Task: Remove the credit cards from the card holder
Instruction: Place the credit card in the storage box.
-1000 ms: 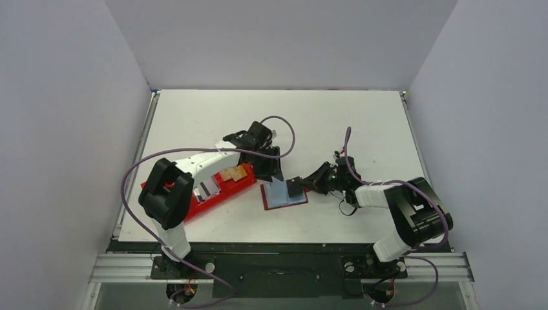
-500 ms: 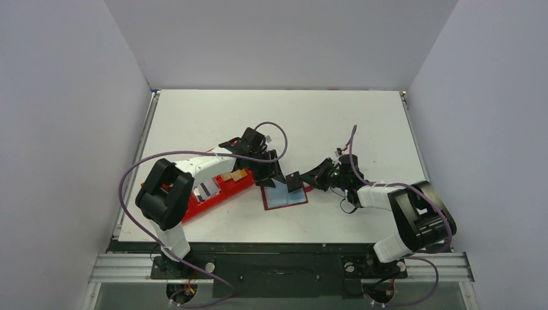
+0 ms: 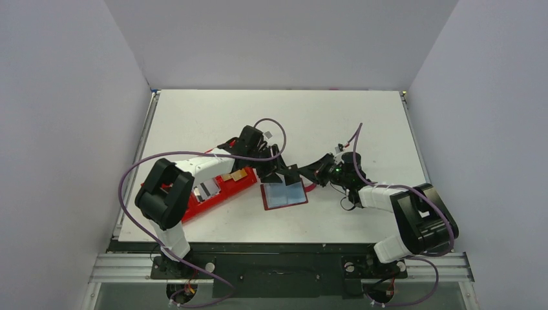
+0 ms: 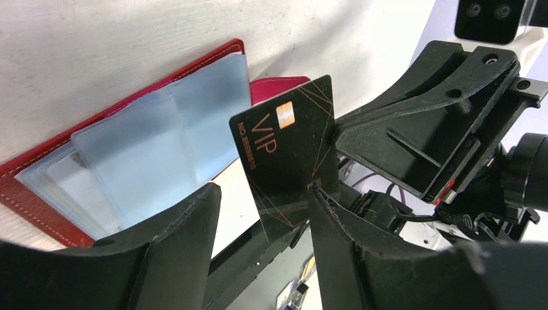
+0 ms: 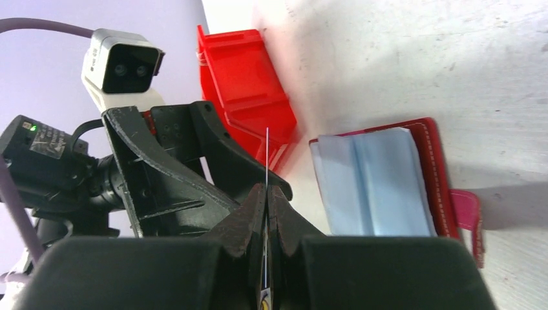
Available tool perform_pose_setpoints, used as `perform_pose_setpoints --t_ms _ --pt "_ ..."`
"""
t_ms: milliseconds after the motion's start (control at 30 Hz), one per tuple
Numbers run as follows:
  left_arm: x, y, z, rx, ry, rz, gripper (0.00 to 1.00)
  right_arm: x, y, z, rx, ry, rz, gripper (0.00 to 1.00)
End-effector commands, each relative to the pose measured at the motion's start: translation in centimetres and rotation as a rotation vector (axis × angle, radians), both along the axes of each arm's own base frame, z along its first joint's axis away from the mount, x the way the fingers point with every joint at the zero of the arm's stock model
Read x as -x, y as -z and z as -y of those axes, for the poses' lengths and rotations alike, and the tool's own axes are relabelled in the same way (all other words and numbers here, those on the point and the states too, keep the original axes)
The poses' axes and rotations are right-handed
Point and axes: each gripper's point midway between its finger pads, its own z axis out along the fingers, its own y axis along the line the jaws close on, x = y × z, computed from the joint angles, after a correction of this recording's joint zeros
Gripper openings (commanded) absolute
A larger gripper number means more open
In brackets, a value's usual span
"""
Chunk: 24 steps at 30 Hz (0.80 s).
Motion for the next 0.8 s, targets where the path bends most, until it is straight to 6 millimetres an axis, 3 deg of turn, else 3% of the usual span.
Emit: perform_pose_setpoints --t_ms 0,233,400,533,633,700,733,767 --pt "-1.0 -3.1 1.2 0.131 -0.012 0.049 0.5 -0.7 -3.8 -0.4 -0.077 -0.007 0.106 0.0" --pt "-2.3 -5.1 2.1 0.248 -0.042 0.081 0.47 -0.4 -4.2 -0.6 -0.084 -0.015 0.112 0.0" --pt "-2.7 -6.0 2.1 0.281 -0.051 0.09 0.27 -0.3 -4.2 -0.7 -0.078 -0.018 0.113 0.0" --pt "-2.6 -6.2 2.1 0.289 -0.05 0.095 0.02 0.0 -3.9 -0.7 -0.062 -0.023 0.11 0.0" --pt "-2.4 -6.1 2.0 0.286 -0.048 0.096 0.0 0.4 -3.6 -0.4 -0.013 -0.034 0.128 0.0" --pt "-2.4 -6.1 1.7 0.268 -0.05 0.105 0.0 0.5 -3.3 0.0 0.043 -0.036 0.129 0.2" --pt "-2.4 -6.2 1.6 0.258 -0.044 0.12 0.0 0.9 -2.6 0.3 0.075 -0.039 0.097 0.36" --pt "-2.4 -5.9 1.3 0.231 -0.05 0.114 0.0 0.6 -3.4 0.5 0.105 -0.033 0.136 0.44"
